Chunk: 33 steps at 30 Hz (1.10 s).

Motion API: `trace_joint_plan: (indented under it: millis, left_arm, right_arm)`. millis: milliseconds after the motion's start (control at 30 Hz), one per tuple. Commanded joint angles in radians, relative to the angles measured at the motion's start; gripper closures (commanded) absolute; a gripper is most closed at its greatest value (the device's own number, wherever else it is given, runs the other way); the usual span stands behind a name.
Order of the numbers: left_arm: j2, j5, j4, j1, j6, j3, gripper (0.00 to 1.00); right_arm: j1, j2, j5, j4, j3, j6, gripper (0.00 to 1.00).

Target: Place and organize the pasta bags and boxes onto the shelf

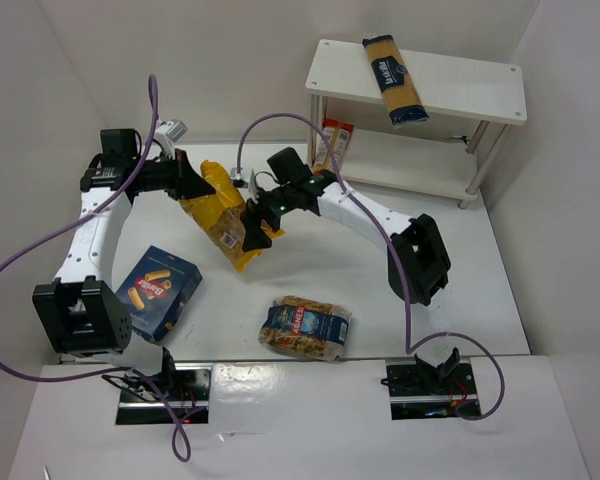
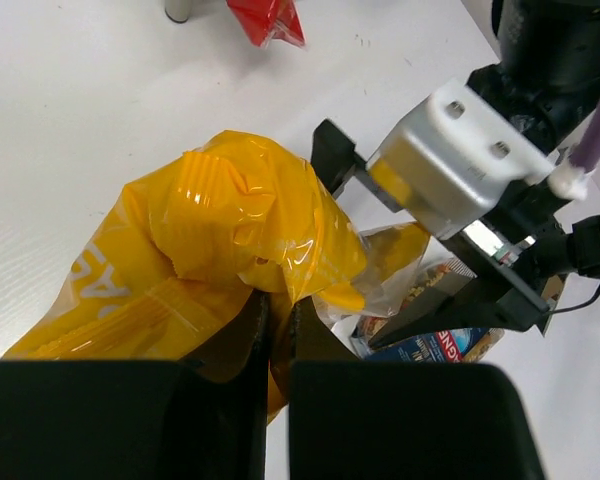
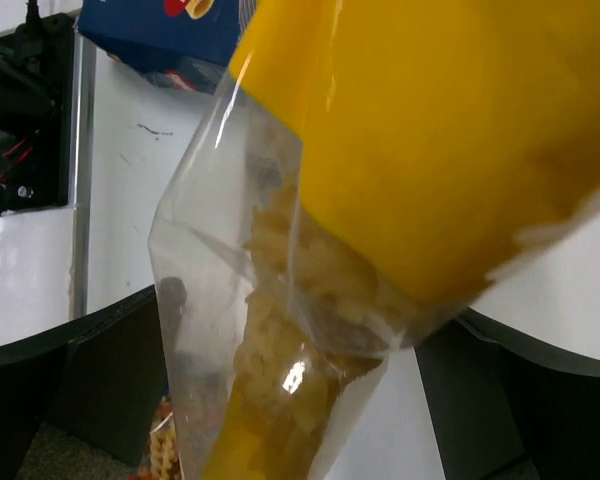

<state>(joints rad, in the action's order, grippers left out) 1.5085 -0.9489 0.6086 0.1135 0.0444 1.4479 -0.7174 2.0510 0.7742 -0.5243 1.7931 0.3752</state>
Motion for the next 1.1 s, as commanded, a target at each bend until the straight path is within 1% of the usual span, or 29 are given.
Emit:
trace_joint_plan:
  millis: [0,33,67,100,133,200,300,333,367,400,433,467,500,633,667,733,800,867,967,1067]
  left_arm:
    - [-0.074,-0.163,-0.09,0.011,-0.066,0.017,1.0]
    - [-0.074,-0.163,-0.09,0.011,-0.066,0.006,1.0]
    - [-0.083,-0.163,-0.09,0.011,-0.066,0.006,1.0]
    - [-0.083,-0.163,-0.099,0.011,-0.066,0.006,1.0]
    - [-0.083,-0.172,-0.099,0.011,-0.066,0.006,1.0]
    - [-0.093,-0.172,-0.099,0.02,-0.066,0.006,1.0]
    - [-0.093,-0.172,-0.087,0.029,-0.054,0.006,1.0]
    - [-0.093,-0.172,-0.078,0.038,-0.054,0.006,1.0]
    - [-0.102,-0.163,-0.078,0.038,-0.045,0.006,0.98]
    - [-0.102,-0.151,-0.066,0.052,-0.044,0.006,0.85]
    - [-0.114,-0.139,-0.057,0.066,-0.025,0.006,0.65]
    - [-0.114,-0.116,-0.047,0.075,-0.005,0.006,0.5]
    - [-0.125,-0.107,-0.037,0.098,0.005,0.006,0.31]
    - [-0.163,-0.036,-0.018,0.153,0.044,-0.018,0.08]
    - [-0.177,-0.019,-0.006,0.163,0.055,-0.027,0.06]
    - [-0.195,0.057,0.003,0.176,0.077,-0.037,0.0]
    - [-0.221,0.111,0.013,0.192,0.109,-0.049,0.0]
    - [-0.252,0.145,0.025,0.219,0.109,-0.078,0.0]
    - [-0.296,0.167,0.043,0.254,0.133,-0.133,0.0]
    - [-0.333,0.188,0.053,0.282,0.143,-0.171,0.0]
  right_arm:
    - [-0.025,0.041,0.039,0.004,0.103,0.004,0.01]
    - [-0.025,0.05,0.054,0.004,0.118,0.004,0.08]
    - [-0.025,0.061,0.054,-0.009,0.155,0.004,0.2]
    - [-0.025,0.083,0.054,-0.019,0.173,0.013,0.39]
    - [-0.034,0.093,0.018,-0.031,0.202,-0.019,0.99]
    - [-0.034,0.094,0.017,-0.058,0.227,0.008,1.0]
    - [-0.034,0.069,0.008,-0.059,0.218,0.008,1.0]
    - [-0.034,0.046,-0.012,-0.059,0.195,0.008,1.0]
    - [-0.034,0.032,-0.05,-0.059,0.186,0.008,1.0]
    - [-0.034,0.018,-0.071,-0.049,0.174,0.008,1.0]
    - [-0.034,-0.014,-0.094,-0.04,0.151,0.008,1.0]
    - [-0.022,-0.028,-0.116,-0.04,0.14,0.019,1.0]
    - [-0.022,-0.043,-0.145,-0.04,0.129,0.019,1.0]
    - [0.032,-0.126,-0.202,-0.002,0.043,0.019,1.0]
    - [0.042,-0.159,-0.202,0.012,0.028,0.01,1.0]
    - [0.081,-0.192,-0.214,0.026,-0.013,0.001,1.0]
    - [0.116,-0.236,-0.214,0.041,-0.04,0.001,1.0]
    - [0.137,-0.277,-0.233,0.053,-0.07,0.001,1.0]
    - [0.174,-0.317,-0.233,0.072,-0.115,0.001,1.0]
    - [0.185,-0.359,-0.253,0.072,-0.147,0.001,1.0]
